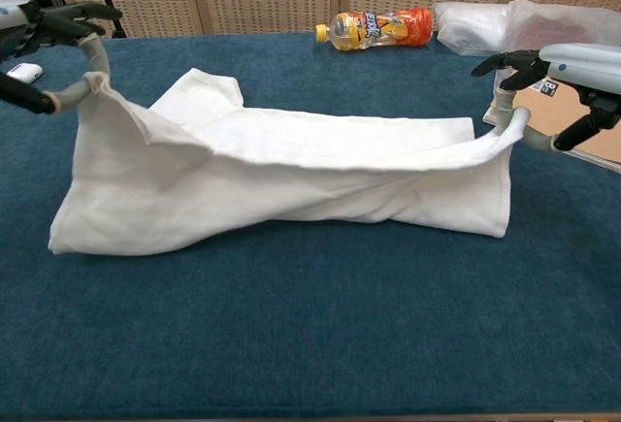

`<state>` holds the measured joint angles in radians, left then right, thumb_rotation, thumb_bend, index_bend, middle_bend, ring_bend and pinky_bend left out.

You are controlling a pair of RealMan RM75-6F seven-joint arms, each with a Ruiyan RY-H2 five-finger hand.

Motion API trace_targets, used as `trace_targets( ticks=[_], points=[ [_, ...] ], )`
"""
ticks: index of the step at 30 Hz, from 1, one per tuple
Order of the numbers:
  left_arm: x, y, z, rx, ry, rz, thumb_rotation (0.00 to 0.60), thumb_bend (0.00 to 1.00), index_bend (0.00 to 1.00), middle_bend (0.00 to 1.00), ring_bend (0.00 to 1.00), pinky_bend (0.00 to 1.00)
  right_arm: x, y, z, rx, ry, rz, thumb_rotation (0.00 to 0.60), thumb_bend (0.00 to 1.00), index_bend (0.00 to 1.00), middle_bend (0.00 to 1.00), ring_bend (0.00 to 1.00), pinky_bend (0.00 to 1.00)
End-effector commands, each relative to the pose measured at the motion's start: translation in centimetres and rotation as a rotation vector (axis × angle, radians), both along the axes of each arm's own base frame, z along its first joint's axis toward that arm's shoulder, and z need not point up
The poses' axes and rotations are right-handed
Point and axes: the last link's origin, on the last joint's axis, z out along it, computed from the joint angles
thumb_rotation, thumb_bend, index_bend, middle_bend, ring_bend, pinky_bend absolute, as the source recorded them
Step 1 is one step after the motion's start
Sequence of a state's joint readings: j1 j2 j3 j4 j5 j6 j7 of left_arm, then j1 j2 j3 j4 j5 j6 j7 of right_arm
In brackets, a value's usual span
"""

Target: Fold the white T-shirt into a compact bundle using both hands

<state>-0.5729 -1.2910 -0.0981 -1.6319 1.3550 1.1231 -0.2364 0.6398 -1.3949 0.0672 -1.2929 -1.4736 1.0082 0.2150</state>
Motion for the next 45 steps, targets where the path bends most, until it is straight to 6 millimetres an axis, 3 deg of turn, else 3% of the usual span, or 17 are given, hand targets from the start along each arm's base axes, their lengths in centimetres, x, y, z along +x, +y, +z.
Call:
trace_targets(
  ticks=[1,10,26,27,28,29,31,32,34,38,45],
  points=[
    [1.4,3.9,-0.4,0.059,0.105,-0.024,0.600,0.60,0.75,0.00,0.00,0.00,-0.2,-2.8,-0.7,-0.012,0.007,-0.076,0.600,0.57,0.64,0.10,0.00,0.00],
    [1.5,7.3,-2.2,0.073,0.190,0.016,0.600,0.60,0.75,0.00,0.00,0.00,-2.0,-5.9,-2.6,-0.011,0.033,-0.191,0.600,0.57,0.64,0.10,0.00,0.00],
    [0.9,8.6,-3.8,0.073,0.219,0.070,0.600,0.60,0.75,0.00,0.00,0.00,-2.1,-8.3,-3.7,-0.026,0.051,-0.225,0.600,0.57,0.63,0.09,0.00,0.00],
    [0.9,8.6,-3.9,0.074,0.219,0.072,0.600,0.60,0.75,0.00,0.00,0.00,-2.1,-8.3,-3.8,-0.025,0.056,-0.225,0.600,0.56,0.60,0.08,0.00,0.00],
    [0.9,8.7,-3.9,0.075,0.221,0.073,0.600,0.60,0.75,0.00,0.00,0.00,-2.2,-8.4,-3.9,-0.022,0.062,-0.227,0.600,0.51,0.50,0.05,0.00,0.00],
    [0.9,8.7,-4.0,0.077,0.222,0.074,0.600,0.60,0.75,0.00,0.00,0.00,-2.3,-8.4,-4.0,-0.018,0.068,-0.232,0.600,0.41,0.33,0.02,0.00,0.00],
    [1.0,8.9,-4.1,0.081,0.219,0.079,0.600,0.60,0.75,0.00,0.00,0.00,-2.3,-8.5,-3.8,-0.014,0.051,-0.253,0.600,0.20,0.07,0.00,0.00,0.00],
    [1.0,9.0,-4.1,0.084,0.219,0.082,0.600,0.60,0.75,0.00,0.00,0.00,-2.3,-8.4,-3.5,-0.022,0.040,-0.253,0.600,0.15,0.02,0.00,0.00,0.00],
    [1.0,9.2,-4.1,0.091,0.223,0.083,0.600,0.60,0.75,0.00,0.00,0.00,-2.4,-8.2,-2.9,-0.034,0.035,-0.247,0.600,0.10,0.00,0.00,0.00,0.00],
    [1.3,9.8,-4.2,0.095,0.221,0.088,0.600,0.60,0.75,0.00,0.00,0.00,-2.5,-6.9,-0.7,-0.073,-0.025,-0.223,0.600,0.09,0.00,0.00,0.00,0.00],
    [1.7,11.0,-4.6,0.094,0.251,0.079,0.600,0.60,0.75,0.00,0.00,0.00,-2.8,-2.0,3.4,-0.150,-0.129,-0.160,0.600,0.09,0.00,0.00,0.00,0.00]
  ],
)
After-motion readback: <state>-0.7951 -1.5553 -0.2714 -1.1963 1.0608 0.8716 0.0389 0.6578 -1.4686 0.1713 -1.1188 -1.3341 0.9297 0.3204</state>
